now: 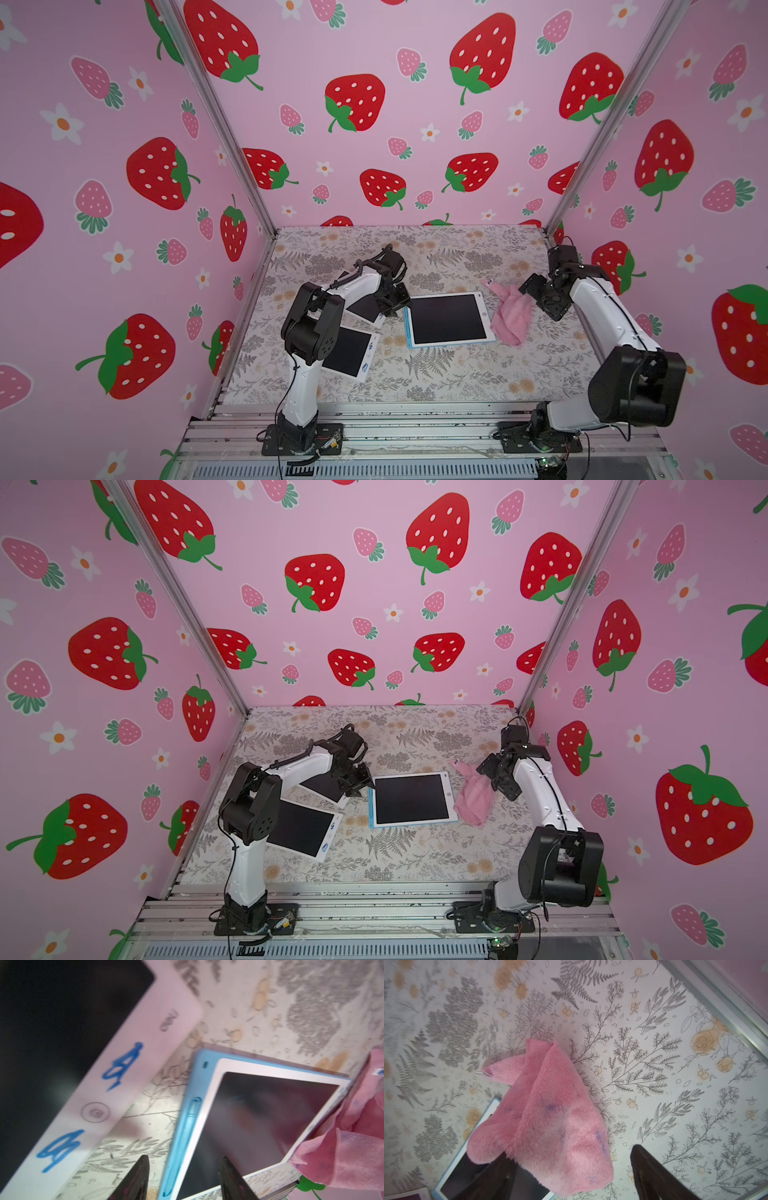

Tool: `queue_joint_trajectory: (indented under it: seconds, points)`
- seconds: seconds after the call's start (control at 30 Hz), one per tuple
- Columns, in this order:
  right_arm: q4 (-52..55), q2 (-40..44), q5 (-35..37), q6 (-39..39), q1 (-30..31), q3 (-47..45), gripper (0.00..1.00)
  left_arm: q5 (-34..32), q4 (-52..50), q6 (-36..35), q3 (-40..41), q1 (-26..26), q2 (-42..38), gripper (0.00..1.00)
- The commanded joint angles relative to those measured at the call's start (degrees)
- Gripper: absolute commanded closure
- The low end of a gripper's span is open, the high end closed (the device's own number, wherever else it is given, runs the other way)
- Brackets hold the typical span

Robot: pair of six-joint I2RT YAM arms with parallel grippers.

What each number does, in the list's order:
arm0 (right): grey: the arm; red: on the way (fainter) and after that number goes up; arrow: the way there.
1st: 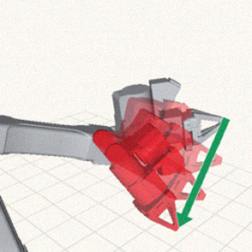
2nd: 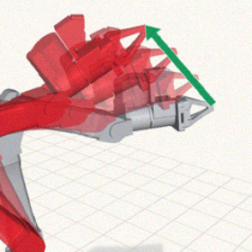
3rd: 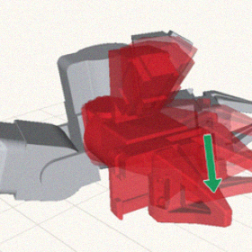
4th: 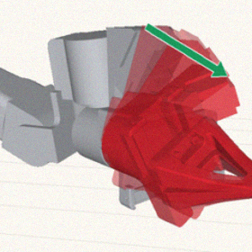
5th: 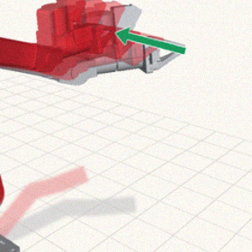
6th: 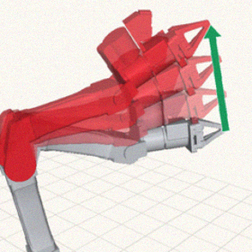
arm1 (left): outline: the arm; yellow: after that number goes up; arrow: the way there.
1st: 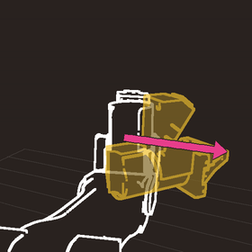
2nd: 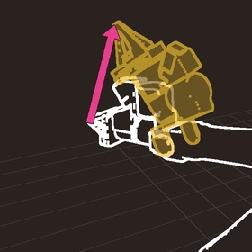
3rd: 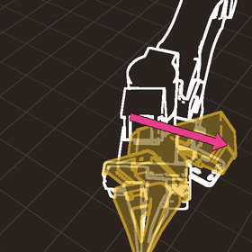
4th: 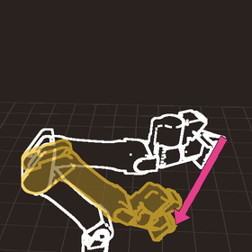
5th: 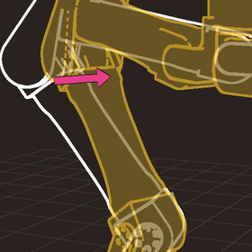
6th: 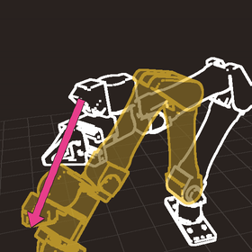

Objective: Wipe the drawing tablet
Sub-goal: Place the cleaning item at the center of the board.

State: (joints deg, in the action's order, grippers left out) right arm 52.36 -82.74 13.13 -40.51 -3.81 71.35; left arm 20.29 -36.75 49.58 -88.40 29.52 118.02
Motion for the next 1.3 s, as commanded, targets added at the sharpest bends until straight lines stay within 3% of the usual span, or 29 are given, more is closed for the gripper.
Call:
queue_joint_trajectory:
  seconds: [0.0,0.27,0.43,0.7,0.87,1.0,1.13,1.27]
  points:
    - [1.49,1.71,-2.77,-1.65,0.03,2.95,0.18,4.21,5.69,2.75,-5.07,2.6,-1.56,0.51]
    - [1.34,3.54,-7.04,-3.34,0.16,-2.26,0.31,16.02,23.18,13.25,-21.97,12.25,11.15,0.59]
    - [-0.23,5.65,-11.24,-3.46,0.17,-5.34,0.39,19.61,24.52,15.99,-33.69,17.68,20.3,0.61]
    - [1.14,6.92,-13.97,-4.85,1.39,-5.4,0.61,19.93,25.84,19.51,-41.94,20.73,28.33,0.63]
    - [-0.3,7.97,-11.03,-3.77,5.33,-4.96,0.65,11.7,21.54,13.96,-32.64,19.49,19.16,0.68]
    - [-5.11,3.66,-16.08,-2.11,7.6,-6.92,0.55,3.59,13.69,9.83,-22.47,16.47,8.95,0.63]
    - [-5.96,-4.76,-19.82,1.35,10.04,-2.99,0.44,-0.87,5.48,7.48,-12.14,12.53,0.36,0.45]
    - [-6.16,-10.68,-21.01,2.98,11.67,1.21,0.35,0.66,9.96,8.78,3.78,7.76,-7.34,0.34]
